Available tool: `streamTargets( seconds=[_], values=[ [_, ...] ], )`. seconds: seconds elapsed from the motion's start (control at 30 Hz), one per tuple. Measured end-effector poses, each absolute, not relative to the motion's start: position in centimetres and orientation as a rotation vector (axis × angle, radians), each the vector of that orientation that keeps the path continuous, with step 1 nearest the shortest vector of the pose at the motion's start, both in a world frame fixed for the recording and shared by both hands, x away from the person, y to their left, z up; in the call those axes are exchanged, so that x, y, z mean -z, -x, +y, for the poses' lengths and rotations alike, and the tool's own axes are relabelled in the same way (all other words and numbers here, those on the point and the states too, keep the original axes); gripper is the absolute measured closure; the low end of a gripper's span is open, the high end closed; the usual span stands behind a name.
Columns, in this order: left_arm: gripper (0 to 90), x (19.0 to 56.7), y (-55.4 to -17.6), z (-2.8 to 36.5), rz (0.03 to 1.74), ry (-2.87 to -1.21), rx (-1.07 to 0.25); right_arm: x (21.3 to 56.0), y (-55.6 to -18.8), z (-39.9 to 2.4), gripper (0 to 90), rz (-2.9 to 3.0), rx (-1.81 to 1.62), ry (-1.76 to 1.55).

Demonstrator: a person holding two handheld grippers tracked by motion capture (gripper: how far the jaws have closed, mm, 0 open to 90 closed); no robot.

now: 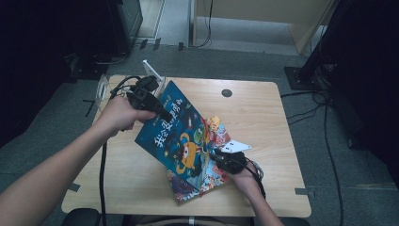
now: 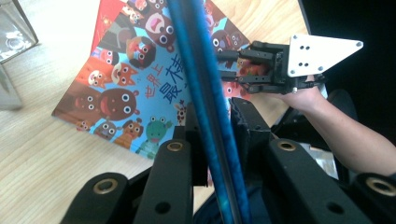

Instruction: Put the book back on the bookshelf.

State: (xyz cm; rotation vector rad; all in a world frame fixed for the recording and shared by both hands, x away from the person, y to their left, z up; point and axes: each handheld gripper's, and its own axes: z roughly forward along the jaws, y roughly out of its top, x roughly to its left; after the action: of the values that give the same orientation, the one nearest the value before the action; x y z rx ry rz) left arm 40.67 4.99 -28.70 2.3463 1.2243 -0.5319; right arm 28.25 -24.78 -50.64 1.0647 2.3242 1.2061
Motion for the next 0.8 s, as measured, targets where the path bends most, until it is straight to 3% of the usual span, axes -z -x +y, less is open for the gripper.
streamTargets(
  seconds=[0.17, 0.4, 0.8],
  values=[
    [82.9, 27.2, -41.4, 4.8, 1.222, -2.371, 0.523, 50.4, -28.2, -24.6, 56.7, 2.355, -1.153, -0.988],
    [83.2, 26.0, -41.0, 5.1, 1.192, -2.412, 0.469, 50.3, -28.1, -24.8, 54.9, 2.366, -1.121, -0.969],
    [82.8, 24.3, -39.4, 10.7, 1.278, -2.355, 0.383, 50.7, -28.6, -24.9, 39.5, 2.348, -1.168, -1.023]
  ],
)
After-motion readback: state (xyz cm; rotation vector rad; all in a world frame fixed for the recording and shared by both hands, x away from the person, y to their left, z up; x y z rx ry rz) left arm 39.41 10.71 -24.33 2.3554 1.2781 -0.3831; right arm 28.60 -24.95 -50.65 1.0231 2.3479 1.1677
